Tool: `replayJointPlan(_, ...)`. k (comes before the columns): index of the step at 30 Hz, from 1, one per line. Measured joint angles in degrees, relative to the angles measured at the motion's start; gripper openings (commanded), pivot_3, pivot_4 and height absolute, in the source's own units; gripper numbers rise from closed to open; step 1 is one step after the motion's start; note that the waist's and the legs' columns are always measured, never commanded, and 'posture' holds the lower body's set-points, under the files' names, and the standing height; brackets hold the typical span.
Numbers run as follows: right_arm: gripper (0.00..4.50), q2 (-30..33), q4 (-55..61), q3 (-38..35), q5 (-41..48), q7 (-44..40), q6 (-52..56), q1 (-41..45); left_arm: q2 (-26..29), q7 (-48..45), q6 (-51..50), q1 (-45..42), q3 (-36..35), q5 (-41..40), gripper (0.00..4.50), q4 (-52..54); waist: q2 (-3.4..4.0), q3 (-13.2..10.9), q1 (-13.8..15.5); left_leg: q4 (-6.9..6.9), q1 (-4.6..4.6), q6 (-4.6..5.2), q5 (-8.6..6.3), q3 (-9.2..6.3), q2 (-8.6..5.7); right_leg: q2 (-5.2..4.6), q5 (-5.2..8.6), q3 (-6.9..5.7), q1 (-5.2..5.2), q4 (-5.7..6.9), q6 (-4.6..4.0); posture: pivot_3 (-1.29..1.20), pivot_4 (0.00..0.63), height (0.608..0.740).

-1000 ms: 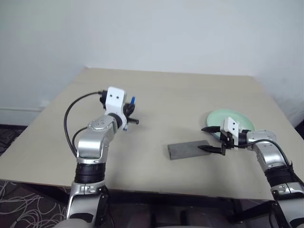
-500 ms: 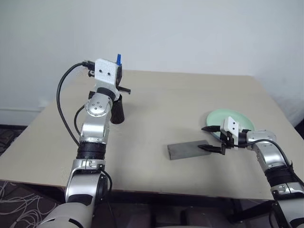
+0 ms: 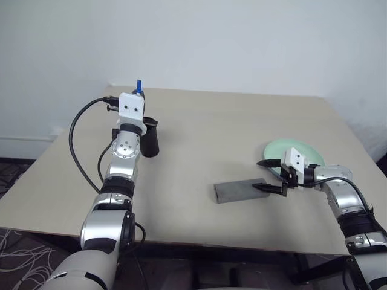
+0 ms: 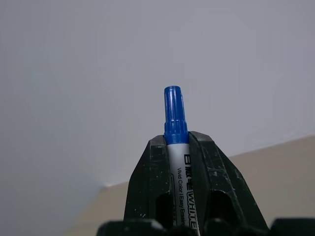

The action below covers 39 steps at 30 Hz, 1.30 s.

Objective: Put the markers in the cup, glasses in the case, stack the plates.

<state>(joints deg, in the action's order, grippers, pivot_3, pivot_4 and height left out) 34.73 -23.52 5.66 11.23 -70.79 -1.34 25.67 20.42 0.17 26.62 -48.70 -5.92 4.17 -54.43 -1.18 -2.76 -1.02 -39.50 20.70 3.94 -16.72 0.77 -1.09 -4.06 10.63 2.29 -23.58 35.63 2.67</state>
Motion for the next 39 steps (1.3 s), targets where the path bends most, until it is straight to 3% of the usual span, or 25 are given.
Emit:
replayJointPlan(5,4.29,0.0,0.13,0.0,0.0,0.01,0.22,0.0,0.02,0.73,2.92,-1.71,0.22,0.6,0.11,-5.68,0.0,0.0,-0.02,-0.01,0.0,0.01,0.0,0.02,-0.07,0.01,-0.02,0.01,0.0,-0.01,0.03,0.0,0.0,0.739)
replayJointPlan(14,4.29,0.0,0.12,0.0,0.0,0.01,0.22,0.0,0.04,1.41,4.42,-2.74,0.39,0.93,3.12,-9.7,0.0,0.0,-0.01,-0.01,0.01,0.0,0.0,0.01,-0.05,0.01,-0.03,0.0,0.0,-0.01,0.05,0.0,0.0,0.739)
replayJointPlan(28,4.29,-0.09,0.13,-0.47,1.42,-0.65,1.27,0.01,-0.47,-0.87,4.82,-3.63,0.02,-0.13,3.12,-7.07,-0.01,0.0,0.01,-0.03,0.05,0.0,-0.01,-0.01,0.0,0.0,-0.03,-0.02,-0.02,-0.01,0.05,0.0,0.0,0.739)
replayJointPlan(33,4.29,-0.11,1.07,-1.62,3.45,-0.7,3.5,0.09,-2.65,-10.97,0.52,-1.86,0.12,-6.29,3.12,6.69,0.01,0.01,-0.07,-0.08,0.07,0.09,-0.08,0.03,0.02,-0.03,-0.04,0.02,-0.02,-0.04,0.06,0.0,0.0,0.739)
replayJointPlan(39,4.29,-0.05,1.39,-2.81,4.6,-0.55,4.93,0.1,-3.24,-23.47,-14.59,10.51,3.28,-13.65,3.12,29.32,0.06,0.02,-0.29,-0.07,0.03,0.13,-0.08,0.08,0.14,0.05,-0.04,0.08,-0.05,0.02,0.05,0.0,0.0,0.739)
